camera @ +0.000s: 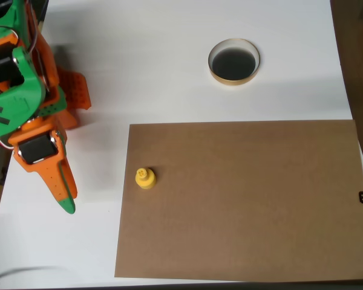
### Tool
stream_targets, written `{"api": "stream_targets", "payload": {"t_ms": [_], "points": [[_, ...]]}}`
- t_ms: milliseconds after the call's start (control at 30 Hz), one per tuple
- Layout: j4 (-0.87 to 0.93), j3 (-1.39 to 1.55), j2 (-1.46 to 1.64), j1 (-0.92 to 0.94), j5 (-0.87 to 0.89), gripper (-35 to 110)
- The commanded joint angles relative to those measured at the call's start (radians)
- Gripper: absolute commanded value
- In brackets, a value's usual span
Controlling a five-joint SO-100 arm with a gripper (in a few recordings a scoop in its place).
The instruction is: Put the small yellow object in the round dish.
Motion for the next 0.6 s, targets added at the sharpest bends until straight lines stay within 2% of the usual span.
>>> {"api": "stream_targets", "payload": {"t_ms": [0,233,567], "points": [[0.011,-0.081,0.021,0.041,-0.014,22],[0.003,-0.133,0.025,0.12,-0.064,25],[-0.002,-0.324,-0.126,0.034,-0.028,27]]}}
